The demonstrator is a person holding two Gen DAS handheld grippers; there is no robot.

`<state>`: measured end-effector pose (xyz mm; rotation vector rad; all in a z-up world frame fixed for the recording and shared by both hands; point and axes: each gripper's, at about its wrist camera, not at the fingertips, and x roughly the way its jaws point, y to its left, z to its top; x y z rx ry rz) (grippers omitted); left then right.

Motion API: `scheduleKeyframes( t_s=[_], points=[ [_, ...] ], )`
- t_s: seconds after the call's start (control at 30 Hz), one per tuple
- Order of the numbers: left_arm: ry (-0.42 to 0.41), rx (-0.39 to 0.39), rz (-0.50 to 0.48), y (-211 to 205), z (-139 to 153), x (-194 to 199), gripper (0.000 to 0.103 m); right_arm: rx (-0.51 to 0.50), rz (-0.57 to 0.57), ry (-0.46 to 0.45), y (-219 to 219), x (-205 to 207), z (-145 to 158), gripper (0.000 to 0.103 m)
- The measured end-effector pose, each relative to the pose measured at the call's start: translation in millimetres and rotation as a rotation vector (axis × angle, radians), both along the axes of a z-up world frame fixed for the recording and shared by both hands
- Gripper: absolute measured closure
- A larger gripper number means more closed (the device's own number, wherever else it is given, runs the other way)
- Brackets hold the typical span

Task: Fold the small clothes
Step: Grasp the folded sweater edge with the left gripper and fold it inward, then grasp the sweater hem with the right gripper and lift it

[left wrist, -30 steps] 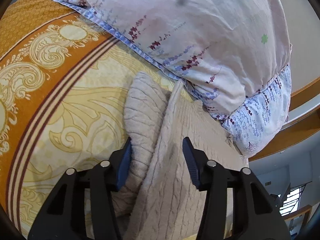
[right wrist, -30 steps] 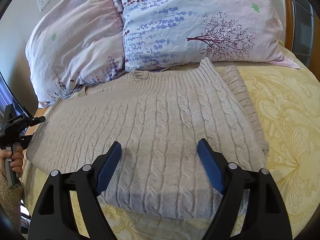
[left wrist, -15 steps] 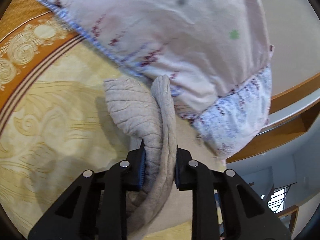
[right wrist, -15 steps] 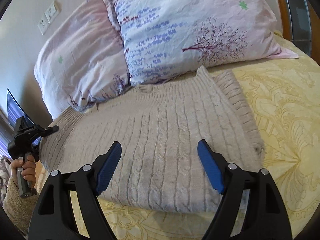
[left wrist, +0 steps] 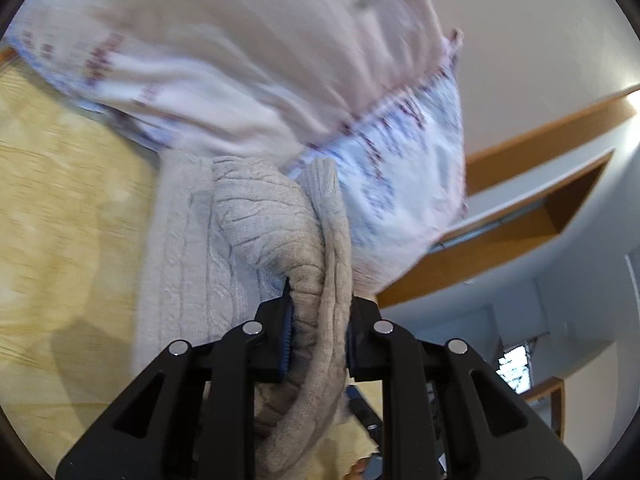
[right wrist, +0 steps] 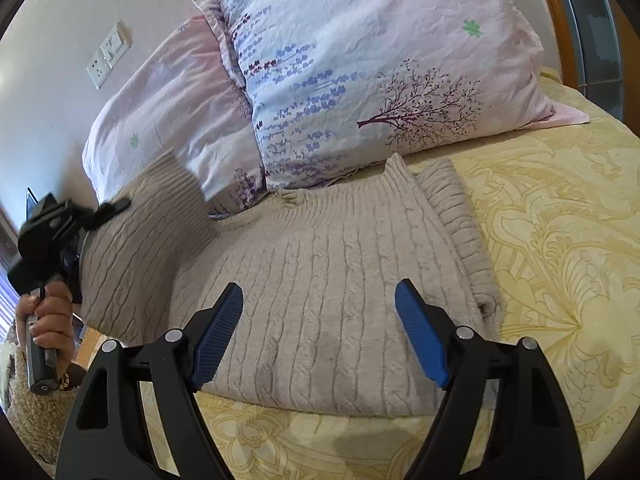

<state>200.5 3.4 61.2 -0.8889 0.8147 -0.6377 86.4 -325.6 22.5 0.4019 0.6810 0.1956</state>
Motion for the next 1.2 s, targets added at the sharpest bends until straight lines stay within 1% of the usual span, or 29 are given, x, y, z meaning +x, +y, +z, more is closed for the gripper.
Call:
scheduleKeyframes(
  t_s=[0.13,0.2,0.3,0.4,0.43,0.47,0.5,0.53,0.57,0.6,0.63,0.67,0.7,0.73,0.83,0.87,0.9,1.0,1.07,1.17,1.2],
  points=[
    [-0.001,0.013,-0.071,-50,-3,5,0.084,0.006,-0.022,0.001,-11,-4,0,0.023],
    [0.015,0.034,-0.105,-71,-12,7,0.084,0.01,-0.032,0.005,-16,-5,-1,0.023],
    [0.069,0.063,-0.168,-105,-34,12,0.084,0.03,-0.054,0.013,-27,-7,-3,0.023],
    [0.108,0.104,-0.226,-131,-49,13,0.079,0.067,-0.071,0.023,-38,-9,-2,0.023],
    [0.103,0.106,-0.246,-134,-49,11,0.074,0.088,-0.072,0.024,-43,-9,0,0.023],
    [0.084,0.092,-0.259,-133,-45,8,0.067,0.101,-0.07,0.021,-46,-10,1,0.023],
    [0.062,0.063,-0.274,-128,-40,5,0.067,0.117,-0.066,0.017,-49,-9,3,0.023],
    [0.043,0.033,-0.287,-121,-34,2,0.062,0.143,-0.056,0.015,-53,-8,7,0.023],
    [0.025,0.016,-0.289,-114,-28,0,0.051,0.167,-0.044,0.015,-55,-6,9,0.023],
    [0.0,0.014,-0.275,-103,-22,-4,0.046,0.205,-0.021,0.022,-57,-1,12,0.023],
    [-0.036,0.032,-0.241,-90,-14,-9,0.041,0.238,0.003,0.035,-58,4,13,0.023],
    [-0.057,0.065,-0.207,-79,-10,-11,0.04,0.263,0.022,0.047,-58,9,13,0.023],
    [-0.071,0.128,-0.154,-65,-7,-14,0.039,0.292,0.043,0.066,-57,14,11,0.023],
    [-0.072,0.169,-0.121,-56,-7,-15,0.038,0.325,0.065,0.099,-56,21,9,0.023],
    [-0.039,0.292,-0.026,-32,-17,-13,0.037,0.371,0.092,0.192,-51,39,-1,0.024],
    [-0.02,0.313,-0.015,-25,-24,-13,0.037,0.374,0.095,0.214,-51,41,-4,0.025],
    [0.003,0.328,-0.008,-23,-30,-10,0.037,0.376,0.102,0.251,-48,47,-8,0.031],
    [0.062,0.319,-0.025,-19,-49,-5,0.037,0.376,0.134,0.307,-40,58,-18,0.033],
    [0.079,0.316,-0.055,-23,-58,-3,0.037,0.398,0.166,0.336,-35,65,-26,0.039],
    [0.085,0.33,-0.097,-34,-64,-6,0.035,0.442,0.182,0.34,-34,77,-33,0.044],
    [0.086,0.331,-0.102,-36,-66,-7,0.035,0.458,0.174,0.337,-35,82,-35,0.049]
  ],
)
